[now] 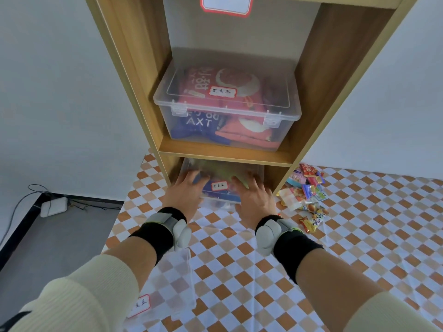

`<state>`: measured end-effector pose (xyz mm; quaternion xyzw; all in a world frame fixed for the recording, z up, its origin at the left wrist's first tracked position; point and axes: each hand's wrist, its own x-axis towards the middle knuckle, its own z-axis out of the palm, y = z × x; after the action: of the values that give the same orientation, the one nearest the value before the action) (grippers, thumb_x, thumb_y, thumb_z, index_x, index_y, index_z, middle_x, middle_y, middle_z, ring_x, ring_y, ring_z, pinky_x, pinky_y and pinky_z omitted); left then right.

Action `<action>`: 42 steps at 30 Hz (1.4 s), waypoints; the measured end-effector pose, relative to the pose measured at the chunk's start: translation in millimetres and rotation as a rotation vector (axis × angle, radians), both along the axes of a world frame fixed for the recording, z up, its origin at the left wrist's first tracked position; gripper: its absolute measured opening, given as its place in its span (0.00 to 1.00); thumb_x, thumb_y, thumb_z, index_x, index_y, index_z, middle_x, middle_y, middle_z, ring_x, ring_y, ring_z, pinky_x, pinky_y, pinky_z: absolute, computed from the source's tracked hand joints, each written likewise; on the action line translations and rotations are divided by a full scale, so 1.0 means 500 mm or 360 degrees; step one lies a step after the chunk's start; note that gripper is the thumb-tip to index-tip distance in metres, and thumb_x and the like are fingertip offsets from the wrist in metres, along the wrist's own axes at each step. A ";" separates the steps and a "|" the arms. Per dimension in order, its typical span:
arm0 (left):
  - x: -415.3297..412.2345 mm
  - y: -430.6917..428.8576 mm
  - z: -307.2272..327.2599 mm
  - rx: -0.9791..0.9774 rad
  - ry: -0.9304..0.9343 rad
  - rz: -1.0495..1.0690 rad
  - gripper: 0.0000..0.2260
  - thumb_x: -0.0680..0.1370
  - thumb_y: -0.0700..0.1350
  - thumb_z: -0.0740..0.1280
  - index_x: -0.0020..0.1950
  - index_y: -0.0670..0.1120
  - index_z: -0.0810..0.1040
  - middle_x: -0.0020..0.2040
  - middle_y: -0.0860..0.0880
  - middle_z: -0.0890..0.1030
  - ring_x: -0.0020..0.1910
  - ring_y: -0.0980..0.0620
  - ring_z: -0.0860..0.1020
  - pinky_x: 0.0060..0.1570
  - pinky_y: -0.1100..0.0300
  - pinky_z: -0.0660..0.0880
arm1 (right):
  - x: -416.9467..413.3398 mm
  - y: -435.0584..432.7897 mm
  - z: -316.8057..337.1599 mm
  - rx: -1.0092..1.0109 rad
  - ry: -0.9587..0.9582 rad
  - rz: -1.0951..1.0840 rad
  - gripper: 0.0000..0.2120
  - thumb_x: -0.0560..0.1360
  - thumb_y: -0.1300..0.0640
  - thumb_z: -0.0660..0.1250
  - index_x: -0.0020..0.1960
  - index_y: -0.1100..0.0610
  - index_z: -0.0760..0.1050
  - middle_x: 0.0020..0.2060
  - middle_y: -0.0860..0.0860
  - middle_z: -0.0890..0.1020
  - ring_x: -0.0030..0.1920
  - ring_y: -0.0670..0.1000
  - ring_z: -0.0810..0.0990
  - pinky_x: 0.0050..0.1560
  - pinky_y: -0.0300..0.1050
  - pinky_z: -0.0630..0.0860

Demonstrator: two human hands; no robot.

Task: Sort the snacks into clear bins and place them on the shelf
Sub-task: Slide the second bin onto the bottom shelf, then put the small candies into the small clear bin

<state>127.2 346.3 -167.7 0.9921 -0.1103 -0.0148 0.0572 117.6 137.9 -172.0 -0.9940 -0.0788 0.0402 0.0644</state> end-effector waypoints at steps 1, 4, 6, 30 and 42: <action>0.009 -0.001 -0.002 -0.0004 -0.0003 0.0005 0.28 0.74 0.48 0.73 0.73 0.55 0.68 0.72 0.48 0.67 0.69 0.42 0.69 0.60 0.48 0.76 | 0.009 0.000 -0.003 0.0009 0.0005 -0.0011 0.36 0.73 0.56 0.69 0.76 0.41 0.57 0.75 0.53 0.58 0.73 0.62 0.63 0.68 0.58 0.69; 0.022 -0.003 -0.005 -0.0004 -0.0014 0.0009 0.28 0.75 0.48 0.72 0.73 0.55 0.68 0.72 0.48 0.68 0.69 0.42 0.69 0.60 0.49 0.77 | 0.021 -0.001 -0.009 0.0045 0.0005 -0.0032 0.36 0.74 0.55 0.68 0.77 0.40 0.57 0.77 0.52 0.57 0.75 0.62 0.60 0.69 0.59 0.69; 0.023 -0.003 -0.007 0.0012 -0.0020 0.0006 0.27 0.75 0.48 0.72 0.73 0.55 0.68 0.71 0.48 0.68 0.69 0.42 0.69 0.60 0.49 0.77 | 0.024 -0.002 -0.010 0.0055 0.0007 -0.0036 0.36 0.74 0.56 0.68 0.77 0.40 0.56 0.77 0.50 0.55 0.77 0.61 0.57 0.70 0.59 0.68; -0.311 0.182 0.009 -0.0013 0.0252 0.0750 0.26 0.80 0.65 0.55 0.72 0.52 0.70 0.71 0.45 0.71 0.69 0.40 0.68 0.66 0.45 0.68 | -0.204 0.138 -0.003 0.0447 0.0540 0.0278 0.35 0.74 0.28 0.57 0.76 0.42 0.57 0.73 0.56 0.62 0.64 0.61 0.74 0.62 0.55 0.73; -0.450 0.150 0.005 -0.0354 0.0610 0.1215 0.34 0.77 0.70 0.54 0.79 0.53 0.55 0.78 0.41 0.58 0.66 0.37 0.74 0.56 0.47 0.74 | -0.326 0.149 -0.010 0.0760 0.1101 0.0482 0.43 0.75 0.37 0.68 0.81 0.46 0.48 0.75 0.55 0.64 0.73 0.57 0.65 0.67 0.52 0.67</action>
<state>-98.0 421.2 -165.0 0.9289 0.2758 -0.1644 0.1846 -45.3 212.5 -176.9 -0.8566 -0.2043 0.3601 0.3079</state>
